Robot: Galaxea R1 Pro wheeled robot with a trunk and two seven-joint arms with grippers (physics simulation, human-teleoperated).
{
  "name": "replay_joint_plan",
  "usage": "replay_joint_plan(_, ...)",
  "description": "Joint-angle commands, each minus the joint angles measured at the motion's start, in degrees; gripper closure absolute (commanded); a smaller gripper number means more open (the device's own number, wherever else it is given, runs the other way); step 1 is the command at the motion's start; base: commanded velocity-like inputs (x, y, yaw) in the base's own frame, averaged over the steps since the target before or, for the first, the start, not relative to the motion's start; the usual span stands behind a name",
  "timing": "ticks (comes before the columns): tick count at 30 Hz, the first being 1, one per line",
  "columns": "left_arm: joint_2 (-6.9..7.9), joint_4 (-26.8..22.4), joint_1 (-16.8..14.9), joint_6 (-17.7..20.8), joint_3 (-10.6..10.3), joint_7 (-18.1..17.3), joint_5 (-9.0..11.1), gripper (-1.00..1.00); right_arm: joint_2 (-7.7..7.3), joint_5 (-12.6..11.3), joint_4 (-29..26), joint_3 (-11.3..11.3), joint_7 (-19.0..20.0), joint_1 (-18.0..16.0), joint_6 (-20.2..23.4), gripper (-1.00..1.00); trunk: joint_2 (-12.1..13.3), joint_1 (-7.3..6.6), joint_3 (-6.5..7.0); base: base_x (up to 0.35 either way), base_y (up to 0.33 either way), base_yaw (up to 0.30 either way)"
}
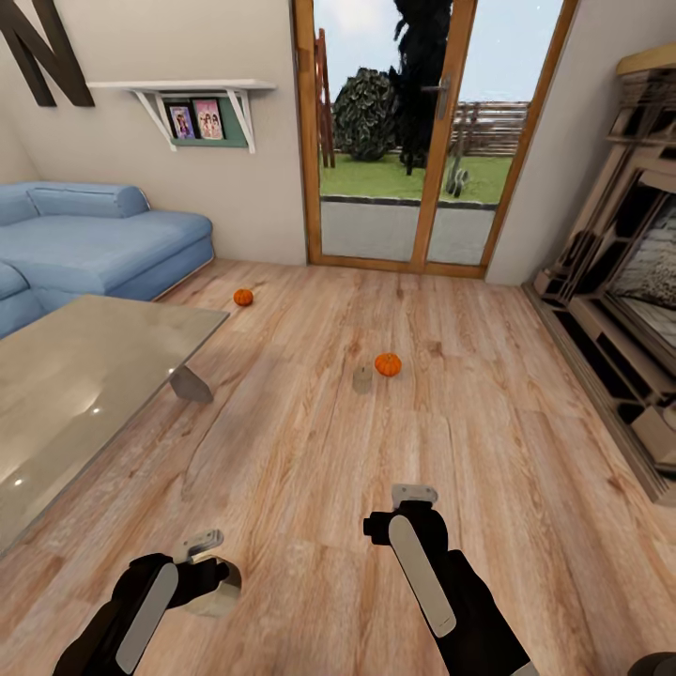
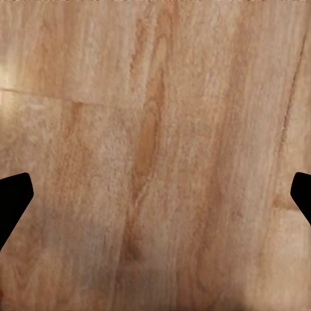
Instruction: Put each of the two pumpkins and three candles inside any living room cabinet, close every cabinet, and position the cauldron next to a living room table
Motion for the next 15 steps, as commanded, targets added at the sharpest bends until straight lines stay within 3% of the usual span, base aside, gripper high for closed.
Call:
replay_joint_plan(1,0.05,0.02,-0.02,0.13,-0.05,0.50,0.58,1.00,0.00,-0.53,-0.06,0.08,-0.61,-0.04,0.15,-1.00,-0.02,0.00,-0.05,0.144,0.000,0.000)
replay_joint_plan(8,0.02,0.88,-0.02,-2.55,-0.27,0.49,0.67,1.00,0.00,-0.55,-0.06,0.12,-0.59,-0.04,0.23,-1.00,-0.02,0.00,-0.05,0.298,-0.007,0.000)
replay_joint_plan(15,0.02,1.55,-0.02,-2.86,-0.31,0.49,0.68,1.00,0.00,-0.55,-0.04,0.14,-0.49,-0.04,0.23,-1.00,-0.02,0.00,-0.05,0.348,-0.108,0.000)
